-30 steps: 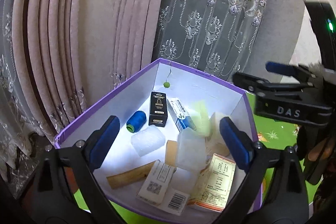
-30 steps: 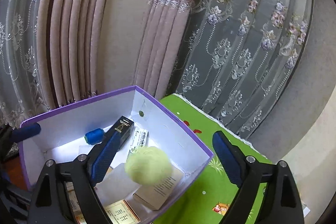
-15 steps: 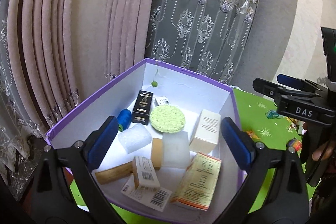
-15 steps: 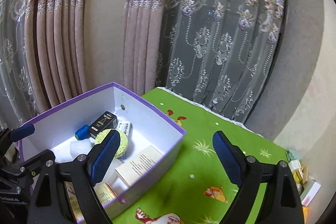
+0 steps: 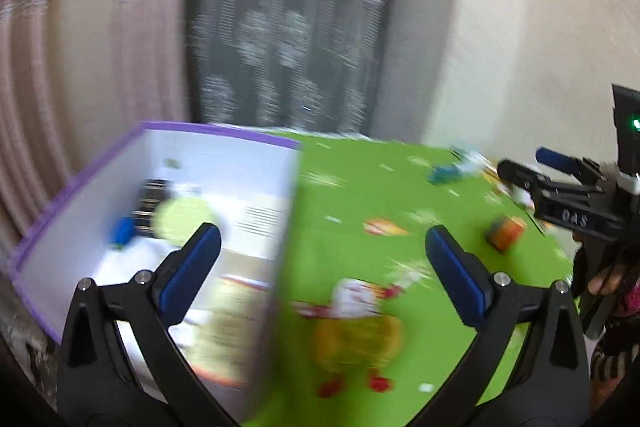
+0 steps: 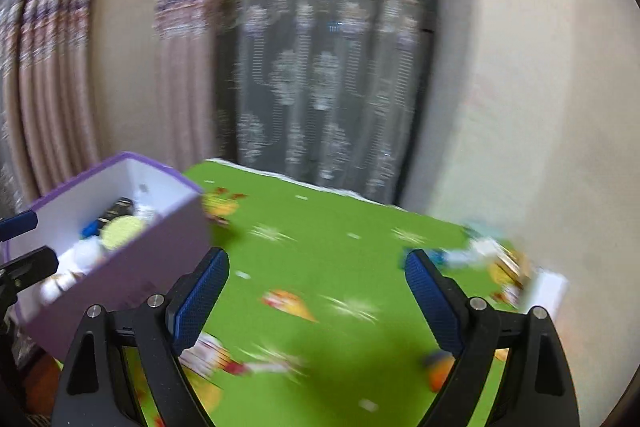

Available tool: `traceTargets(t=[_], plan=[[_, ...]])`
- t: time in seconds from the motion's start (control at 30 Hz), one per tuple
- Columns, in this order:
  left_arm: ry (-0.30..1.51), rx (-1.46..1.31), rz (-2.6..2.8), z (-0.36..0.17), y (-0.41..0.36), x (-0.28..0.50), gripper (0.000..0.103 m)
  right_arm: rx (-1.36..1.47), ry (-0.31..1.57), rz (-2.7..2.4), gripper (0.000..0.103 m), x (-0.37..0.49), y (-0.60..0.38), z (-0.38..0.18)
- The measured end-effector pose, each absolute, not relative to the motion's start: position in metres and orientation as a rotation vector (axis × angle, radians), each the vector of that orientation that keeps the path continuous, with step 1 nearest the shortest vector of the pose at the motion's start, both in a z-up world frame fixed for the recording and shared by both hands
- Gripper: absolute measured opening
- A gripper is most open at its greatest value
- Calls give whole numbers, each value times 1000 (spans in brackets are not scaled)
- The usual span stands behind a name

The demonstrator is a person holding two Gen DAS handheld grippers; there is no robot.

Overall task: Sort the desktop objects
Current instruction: 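Grasp the rainbow strap roll with the left gripper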

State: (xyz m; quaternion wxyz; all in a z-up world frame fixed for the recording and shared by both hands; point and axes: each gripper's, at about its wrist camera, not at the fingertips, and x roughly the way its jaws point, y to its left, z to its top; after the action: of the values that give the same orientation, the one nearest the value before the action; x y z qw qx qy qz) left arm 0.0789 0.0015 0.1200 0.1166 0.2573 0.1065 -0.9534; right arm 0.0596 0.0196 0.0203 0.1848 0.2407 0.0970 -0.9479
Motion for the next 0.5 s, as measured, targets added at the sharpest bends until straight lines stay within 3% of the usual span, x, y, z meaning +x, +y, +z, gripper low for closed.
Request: traceTargets(t=[0.27, 0.5], plan=[[229, 1182, -2987, 58, 106, -13, 102, 864, 58, -2880, 90, 57, 175, -16], [156, 1342, -3027, 26, 173, -76, 102, 1035, -119, -2941, 90, 45, 244, -51]])
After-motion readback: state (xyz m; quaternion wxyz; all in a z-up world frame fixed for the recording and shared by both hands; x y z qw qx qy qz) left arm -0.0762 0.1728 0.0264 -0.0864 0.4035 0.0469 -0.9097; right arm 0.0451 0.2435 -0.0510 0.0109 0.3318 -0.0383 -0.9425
